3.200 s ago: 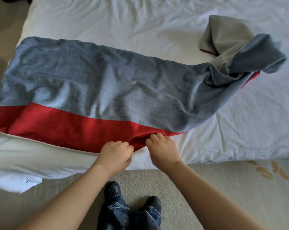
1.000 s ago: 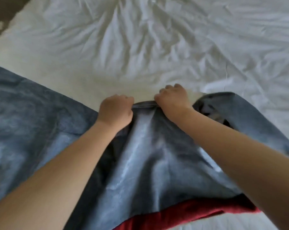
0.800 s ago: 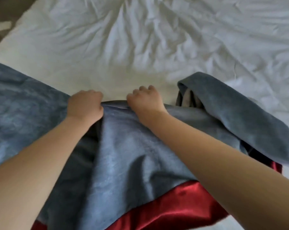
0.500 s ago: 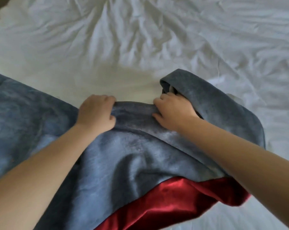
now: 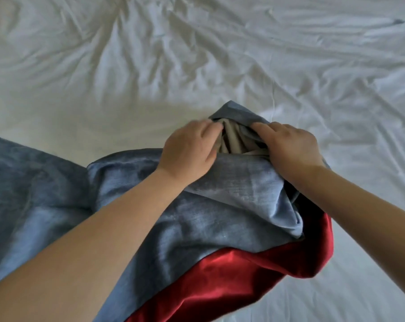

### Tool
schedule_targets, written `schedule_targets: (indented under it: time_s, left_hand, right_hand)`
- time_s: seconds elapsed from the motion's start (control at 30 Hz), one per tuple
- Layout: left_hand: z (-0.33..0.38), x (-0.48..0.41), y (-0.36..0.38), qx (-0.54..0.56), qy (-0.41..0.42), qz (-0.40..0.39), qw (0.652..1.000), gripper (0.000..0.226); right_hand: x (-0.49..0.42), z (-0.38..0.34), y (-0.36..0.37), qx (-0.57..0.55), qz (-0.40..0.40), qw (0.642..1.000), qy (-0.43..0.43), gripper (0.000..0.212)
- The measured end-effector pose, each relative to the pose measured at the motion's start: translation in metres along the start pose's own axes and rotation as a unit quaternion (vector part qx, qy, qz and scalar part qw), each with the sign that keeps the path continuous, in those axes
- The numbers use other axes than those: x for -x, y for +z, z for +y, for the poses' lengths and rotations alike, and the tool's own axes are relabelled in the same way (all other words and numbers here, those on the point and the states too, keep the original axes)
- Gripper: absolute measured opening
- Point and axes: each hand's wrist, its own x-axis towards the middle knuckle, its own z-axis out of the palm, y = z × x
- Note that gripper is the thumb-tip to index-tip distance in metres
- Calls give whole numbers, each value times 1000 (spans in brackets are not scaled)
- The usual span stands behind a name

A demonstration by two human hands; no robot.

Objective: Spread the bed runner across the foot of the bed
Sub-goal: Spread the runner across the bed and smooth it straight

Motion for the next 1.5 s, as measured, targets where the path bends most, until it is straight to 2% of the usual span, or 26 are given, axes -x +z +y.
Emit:
schedule_targets:
  time_s: [0.1,0.13,0.23,0.27,0.47,0.7,0.77,0.83,0.9,1.0,1.1,1.23,1.33,1.43,1.5]
  left_hand:
    - [13,-30,-2,-55,-5,-33,998,60]
    - [17,-42,-2,-65,-20,-51,996,57]
    - [38,-74,-3,-86,-49,-95,990,27]
    - [47,-83,-1,-83,-47,-99,991,23]
    - [132,-137,19,-44,33,-31,998,18]
    - [293,-196,40,21,181,46,982,11]
    - [336,-196,52,29,213,28,976,15]
    - [368,-187,65,31,234,-56,970,22]
    - [383,-173,79,23,236,-102,966,25]
    - [381,-149,96,70,268,-71,958,28]
    - [371,-134,114,89,257,-18,962,29]
    - [346,-110,106,94,174,-13,980,42]
    - [323,-77,96,63,70,-30,995,51]
    - [301,-42,96,69,-53,-53,995,58]
    - [288,-19,99,76,-119,-61,988,57]
  right_hand:
    - [8,3,1,-38,28,999,-3,31]
    - [9,5,0,-54,38,998,1,28]
    - [14,27,-5,-86,88,992,21,25]
    - [18,37,-7,-92,100,990,29,26]
    - [74,124,-28,-102,131,981,102,46]
    - [184,240,-72,-88,145,939,301,50]
    - [216,260,-75,-74,136,923,352,48]
    - [244,270,-68,-66,103,922,368,46]
    - [264,271,-54,-76,52,925,370,42]
    - [277,270,-29,-88,13,926,366,40]
    - [273,265,-11,-66,-28,920,386,37]
    - [256,236,0,-37,2,949,313,38]
    - [235,202,10,-61,41,977,200,41]
    - [212,169,24,-94,30,992,81,50]
    - [199,150,33,-112,17,994,5,45]
